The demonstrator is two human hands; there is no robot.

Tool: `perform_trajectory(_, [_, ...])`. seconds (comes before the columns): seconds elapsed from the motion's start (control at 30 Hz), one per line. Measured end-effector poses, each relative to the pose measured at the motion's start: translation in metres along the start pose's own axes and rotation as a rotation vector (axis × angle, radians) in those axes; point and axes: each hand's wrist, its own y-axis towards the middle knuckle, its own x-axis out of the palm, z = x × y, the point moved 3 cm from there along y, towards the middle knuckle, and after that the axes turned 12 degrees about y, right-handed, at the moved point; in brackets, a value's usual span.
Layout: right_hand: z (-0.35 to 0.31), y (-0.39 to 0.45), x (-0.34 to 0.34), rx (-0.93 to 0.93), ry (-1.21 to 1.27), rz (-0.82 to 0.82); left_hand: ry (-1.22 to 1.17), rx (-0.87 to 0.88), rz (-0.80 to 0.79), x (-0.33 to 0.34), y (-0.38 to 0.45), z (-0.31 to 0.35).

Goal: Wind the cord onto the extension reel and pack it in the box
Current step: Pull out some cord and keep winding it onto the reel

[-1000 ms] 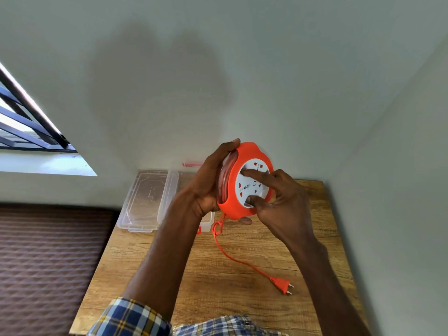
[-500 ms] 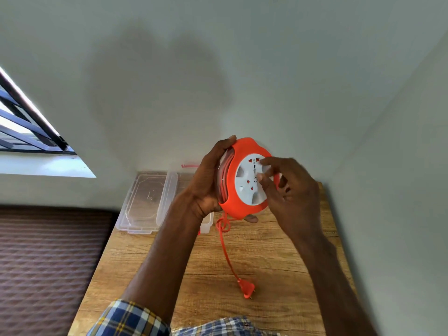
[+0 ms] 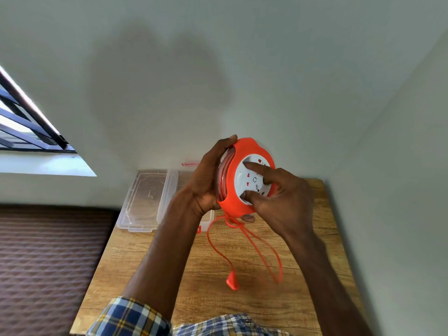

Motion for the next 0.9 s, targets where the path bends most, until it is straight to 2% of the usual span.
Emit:
perform_trajectory(0.1, [0.003, -0.001, 0.006, 0.087, 0.040, 0.065, -0.029, 0.031, 0.025, 0.002, 0.001, -0.003])
perform_trajectory(0.23, [0.010, 0.000, 0.014, 0.079, 0.124, -0.058, -0.122, 0.097, 0.095, 0.001, 0.004, -0.002])
perform_trajectory(0.4, [0.035, 0.005, 0.000, 0.160, 0.360, 0.100, -0.398, 0.266, 0.222, -0.009, 0.006, 0.002])
perform_trajectory(0.47, [0.051, 0.006, -0.006, 0.290, 0.492, 0.224, -0.489, 0.317, 0.242, -0.014, 0.006, 0.002])
perform_trajectory(0.57, [0.075, 0.000, -0.013, 0.603, 0.795, 0.422, -0.634, 0.389, 0.316, -0.024, 0.004, 0.001])
perform_trajectory(0.67, [0.083, -0.010, -0.004, 0.921, 1.166, 0.336, -0.800, 0.462, 0.394, -0.032, 0.003, 0.000])
perform_trajectory(0.73, [0.075, -0.011, 0.008, 0.885, 1.164, 0.196, -0.857, 0.475, 0.440, -0.033, 0.005, -0.002])
perform_trajectory(0.83, [0.042, -0.007, 0.033, 0.630, 0.992, -0.002, -0.875, 0.504, 0.496, -0.030, 0.008, -0.007])
perform_trajectory(0.9, [0.023, -0.002, 0.051, 0.492, 0.907, -0.035, -0.838, 0.524, 0.552, -0.027, 0.011, -0.012])
